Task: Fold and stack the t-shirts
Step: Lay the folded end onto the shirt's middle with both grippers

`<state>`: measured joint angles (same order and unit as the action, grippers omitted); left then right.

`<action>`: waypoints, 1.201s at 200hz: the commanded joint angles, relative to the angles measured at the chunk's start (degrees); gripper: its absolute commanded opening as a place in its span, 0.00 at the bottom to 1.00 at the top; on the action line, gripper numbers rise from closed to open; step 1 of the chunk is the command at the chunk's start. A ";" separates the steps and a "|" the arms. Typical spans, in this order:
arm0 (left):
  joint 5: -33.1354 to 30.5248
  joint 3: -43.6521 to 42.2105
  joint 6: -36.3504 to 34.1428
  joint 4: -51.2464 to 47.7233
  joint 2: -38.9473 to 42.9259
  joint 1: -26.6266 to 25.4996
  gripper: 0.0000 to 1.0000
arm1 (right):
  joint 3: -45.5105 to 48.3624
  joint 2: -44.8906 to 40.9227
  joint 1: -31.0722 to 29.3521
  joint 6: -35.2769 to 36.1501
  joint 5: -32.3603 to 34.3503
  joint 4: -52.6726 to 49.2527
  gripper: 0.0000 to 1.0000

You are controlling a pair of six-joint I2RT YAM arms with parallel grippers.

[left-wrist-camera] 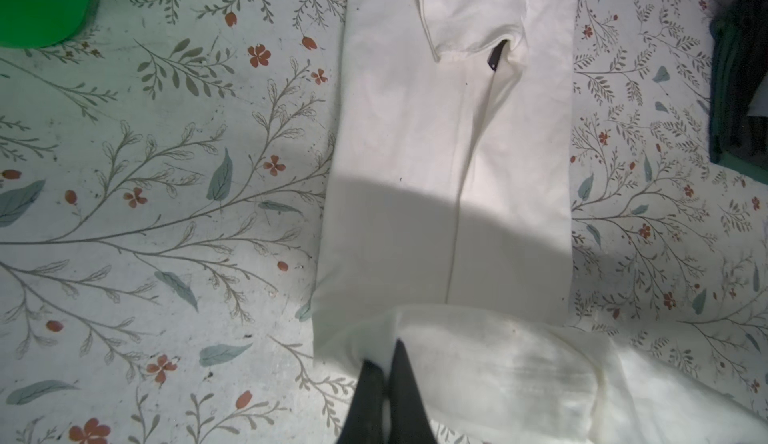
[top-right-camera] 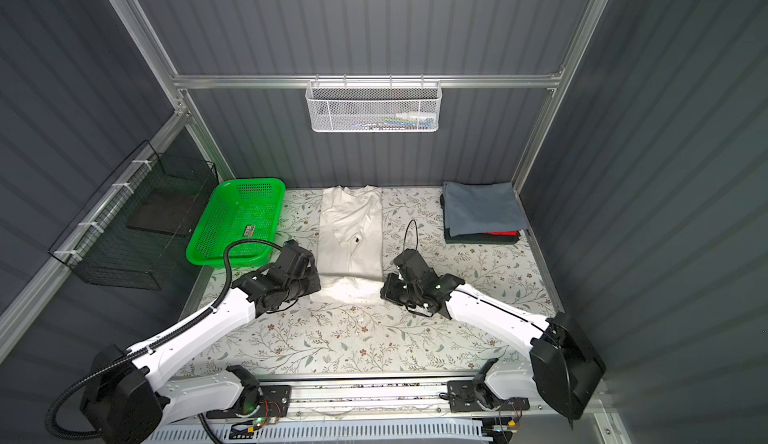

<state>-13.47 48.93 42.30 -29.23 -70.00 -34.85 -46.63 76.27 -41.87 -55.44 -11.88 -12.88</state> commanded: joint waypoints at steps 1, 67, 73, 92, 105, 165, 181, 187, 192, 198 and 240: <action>0.56 2.72 -3.03 1.76 -2.20 1.60 0.00 | -2.62 2.79 2.57 4.31 -4.68 -0.82 0.00; 1.53 6.74 -5.16 4.69 -10.16 5.36 0.00 | -10.18 13.40 7.29 8.68 -10.31 -0.26 0.00; 1.38 6.88 -5.44 5.15 -10.58 5.66 0.00 | -10.93 14.34 7.54 9.23 -10.15 -0.44 0.00; 0.66 6.96 -6.16 6.52 -12.63 6.88 0.00 | -13.40 17.57 8.03 10.93 -8.30 -0.95 0.00; 1.79 6.91 -6.27 8.16 -14.40 8.00 0.00 | -15.44 20.05 8.44 11.93 -8.00 -1.74 0.00; 1.14 9.07 -8.00 10.57 -20.21 9.80 0.00 | -20.69 25.65 9.52 13.34 -5.79 -3.21 0.00; 0.91 9.85 -8.38 10.59 -20.61 9.89 0.00 | -21.42 25.56 9.95 13.58 -5.47 -3.54 0.00; 0.91 10.12 -8.42 10.60 -20.62 9.98 0.00 | -21.65 25.46 10.13 13.61 -5.32 -3.71 0.00; 0.95 10.39 -8.61 10.74 -20.60 9.98 0.00 | -21.86 25.38 10.21 13.73 -5.05 -3.81 0.00; 0.91 10.68 -8.73 10.59 -20.66 10.05 0.00 | -22.01 25.31 10.32 13.78 -4.98 -3.80 0.00; 0.20 13.10 -9.59 10.25 -21.78 10.68 0.00 | -25.01 26.79 11.49 14.73 -5.13 -4.98 0.00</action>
<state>-11.97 59.44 34.44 -19.18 -90.67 -25.15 -68.99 101.80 -31.29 -42.15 -17.98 -15.68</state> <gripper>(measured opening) 0.055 0.046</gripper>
